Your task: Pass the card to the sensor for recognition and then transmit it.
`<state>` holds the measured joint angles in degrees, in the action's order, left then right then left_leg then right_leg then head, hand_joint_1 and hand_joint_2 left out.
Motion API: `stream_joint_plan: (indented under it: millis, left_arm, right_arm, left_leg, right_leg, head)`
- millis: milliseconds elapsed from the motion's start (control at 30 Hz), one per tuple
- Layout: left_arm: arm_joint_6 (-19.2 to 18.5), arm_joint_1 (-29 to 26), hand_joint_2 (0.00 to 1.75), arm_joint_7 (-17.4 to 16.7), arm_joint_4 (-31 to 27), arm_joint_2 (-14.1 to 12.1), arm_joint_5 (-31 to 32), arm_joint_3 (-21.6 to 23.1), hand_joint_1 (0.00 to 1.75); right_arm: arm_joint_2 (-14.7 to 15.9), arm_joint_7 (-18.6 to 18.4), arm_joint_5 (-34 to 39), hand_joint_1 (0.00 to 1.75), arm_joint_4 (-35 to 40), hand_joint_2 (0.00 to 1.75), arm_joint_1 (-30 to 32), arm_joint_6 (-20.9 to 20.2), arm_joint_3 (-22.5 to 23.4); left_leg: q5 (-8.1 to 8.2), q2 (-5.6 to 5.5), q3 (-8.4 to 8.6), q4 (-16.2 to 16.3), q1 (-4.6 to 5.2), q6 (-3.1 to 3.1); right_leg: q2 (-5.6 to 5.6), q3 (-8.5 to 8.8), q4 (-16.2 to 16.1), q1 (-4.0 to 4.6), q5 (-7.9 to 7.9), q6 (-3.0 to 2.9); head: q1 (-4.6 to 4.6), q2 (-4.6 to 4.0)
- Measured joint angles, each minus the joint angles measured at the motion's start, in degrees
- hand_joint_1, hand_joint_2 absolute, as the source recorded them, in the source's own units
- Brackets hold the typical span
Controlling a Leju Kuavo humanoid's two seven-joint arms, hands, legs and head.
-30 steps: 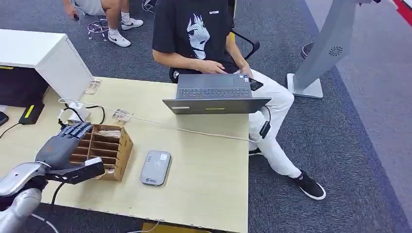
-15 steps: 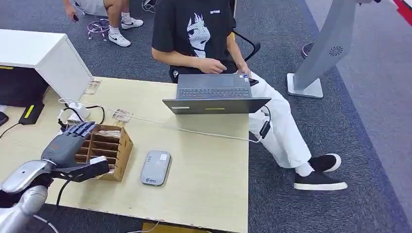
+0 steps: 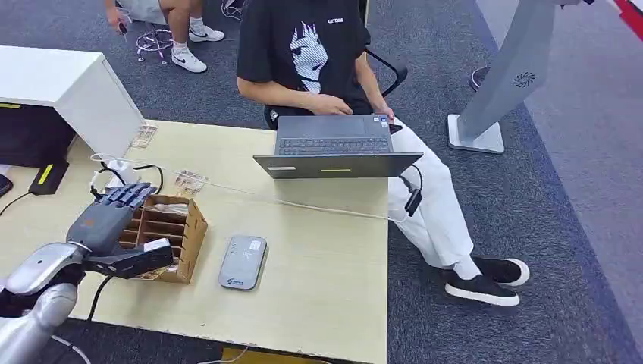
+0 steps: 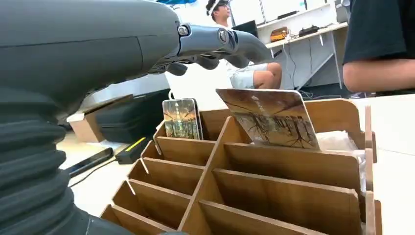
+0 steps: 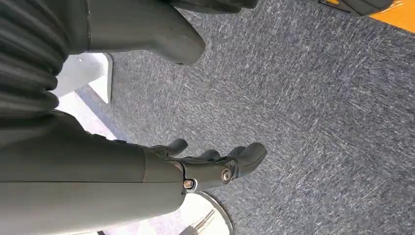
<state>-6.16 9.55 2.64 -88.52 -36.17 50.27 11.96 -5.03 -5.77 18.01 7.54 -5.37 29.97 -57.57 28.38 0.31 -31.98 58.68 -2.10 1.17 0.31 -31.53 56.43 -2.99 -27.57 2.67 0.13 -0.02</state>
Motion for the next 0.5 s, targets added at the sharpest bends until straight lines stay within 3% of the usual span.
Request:
stream_joint_plan:
  millis: [333,500]
  left_arm:
    - [0.77,-0.51,1.75,-0.70,0.00,0.00,0.52,0.83,0.00]
    - [4.81,-1.31,1.75,-0.87,0.00,0.96,2.93,0.83,0.00]
  right_arm:
    - [-0.02,-0.28,-0.11,0.00,0.00,1.75,0.18,0.04,0.00]
    - [-0.15,-0.66,-0.26,0.00,0.00,1.75,0.22,0.11,-0.04]
  left_leg:
    - [0.00,0.00,0.00,0.00,0.00,0.00]
    - [0.00,-0.02,-0.01,0.00,0.00,0.00]
  right_leg:
    - [0.00,0.02,0.00,0.00,0.00,0.00]
    - [-0.01,0.02,0.00,0.00,0.00,0.00]
  head:
    - [0.00,0.00]
    - [0.00,0.00]
